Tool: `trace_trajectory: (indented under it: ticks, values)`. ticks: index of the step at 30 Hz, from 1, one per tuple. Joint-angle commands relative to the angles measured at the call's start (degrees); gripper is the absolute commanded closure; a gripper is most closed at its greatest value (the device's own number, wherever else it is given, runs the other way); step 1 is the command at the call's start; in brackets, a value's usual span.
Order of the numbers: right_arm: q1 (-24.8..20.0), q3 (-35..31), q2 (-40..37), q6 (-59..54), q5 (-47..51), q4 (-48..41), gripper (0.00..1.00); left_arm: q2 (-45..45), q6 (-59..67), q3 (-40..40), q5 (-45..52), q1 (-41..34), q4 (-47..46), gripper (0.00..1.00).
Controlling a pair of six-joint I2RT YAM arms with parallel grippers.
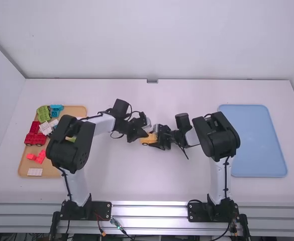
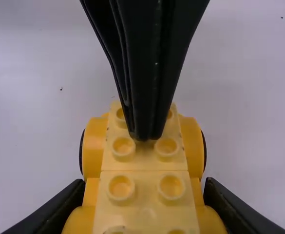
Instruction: Assemble lego blocks to make yellow taxi
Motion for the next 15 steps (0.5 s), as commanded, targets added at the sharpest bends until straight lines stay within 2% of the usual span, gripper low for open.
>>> trace_trajectory:
  ticks: [1, 4, 5, 6, 9, 10, 11, 13, 15]
  values:
    - [0.5, -0.3, 0.7, -0.9, 0.6, -0.7, 0.51, -1.6, -1.3, 3.4, -5.0, 0.7, -0.5, 0.98]
    - [0.5, -0.3, 0.7, -0.9, 0.6, -0.7, 0.51, -4.1, -1.2, 6.2, -5.2, 1.3, -3.1, 0.98]
    - [0.5, -0.3, 0.7, -0.9, 0.6, -0.7, 0.51, -5.7, -1.3, 8.0, -5.1, 1.6, -4.9, 0.84]
    - [0.5, -0.3, 0.7, -0.9, 0.6, -0.8, 0.51, -6.0, -1.3, 8.4, -5.1, 1.7, -5.3, 0.81]
    - [0.5, -0.3, 0.7, -0.9, 0.6, -0.7, 0.51, -8.4, -1.3, 11.0, -5.2, 2.7, -8.7, 0.54]
    - [0.5, -0.3, 0.7, -0.9, 0.6, -0.8, 0.51, -9.7, -1.3, 12.0, -5.2, 3.5, -10.3, 0.18]
    - [0.5, -0.3, 0.7, -0.9, 0.6, -0.7, 0.48, -11.1, -1.6, 12.8, -5.2, 4.5, -11.7, 0.01]
    - [0.5, -0.3, 0.7, -0.9, 0.6, -0.7, 0.43, -12.9, -5.0, 13.7, -6.4, 6.4, -12.8, 0.01]
    - [0.5, -0.3, 0.7, -0.9, 0.6, -0.7, 0.3, -13.7, -8.7, 14.2, -8.2, 7.8, -12.8, 0.01]
